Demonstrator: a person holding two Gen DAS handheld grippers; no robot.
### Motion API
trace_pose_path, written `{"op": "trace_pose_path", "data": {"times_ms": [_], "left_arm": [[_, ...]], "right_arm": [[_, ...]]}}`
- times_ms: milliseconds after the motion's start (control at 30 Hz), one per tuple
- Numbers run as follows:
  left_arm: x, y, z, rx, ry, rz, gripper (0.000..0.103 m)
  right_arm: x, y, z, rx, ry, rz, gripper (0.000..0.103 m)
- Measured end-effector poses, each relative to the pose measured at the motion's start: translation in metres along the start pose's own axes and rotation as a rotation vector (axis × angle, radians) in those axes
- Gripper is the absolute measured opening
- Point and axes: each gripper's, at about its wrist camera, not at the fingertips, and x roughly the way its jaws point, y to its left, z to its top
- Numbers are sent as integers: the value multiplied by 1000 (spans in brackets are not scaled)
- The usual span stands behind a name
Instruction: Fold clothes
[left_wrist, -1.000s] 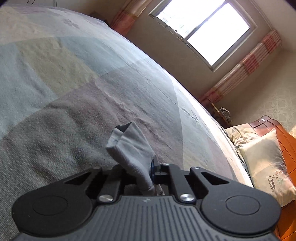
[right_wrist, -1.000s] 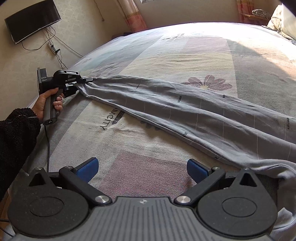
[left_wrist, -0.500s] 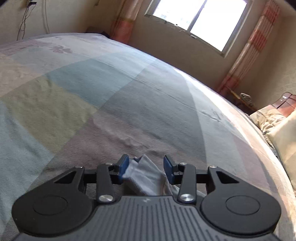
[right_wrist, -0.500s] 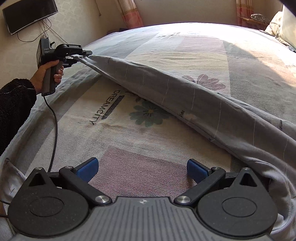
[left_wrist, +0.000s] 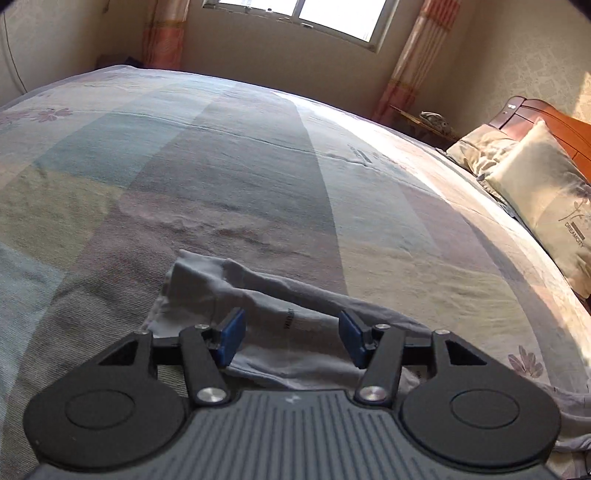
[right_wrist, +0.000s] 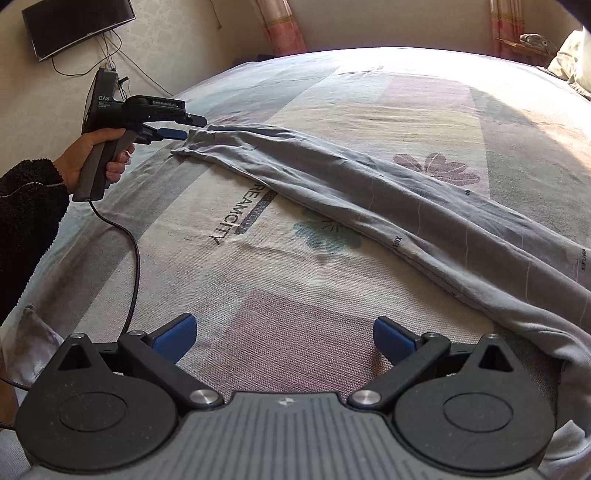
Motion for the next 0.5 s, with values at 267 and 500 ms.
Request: {"op": "trace_pose_path", "data": {"times_ms": [267,500], "left_arm": [[12,-19,-14,106,149,248,58],[-39,-72,0,195,223,364,63]], "right_arm": [[-24,-3,2,8,-28,-21,103],[-87,-9,-4,44,-108,-37,103]]}}
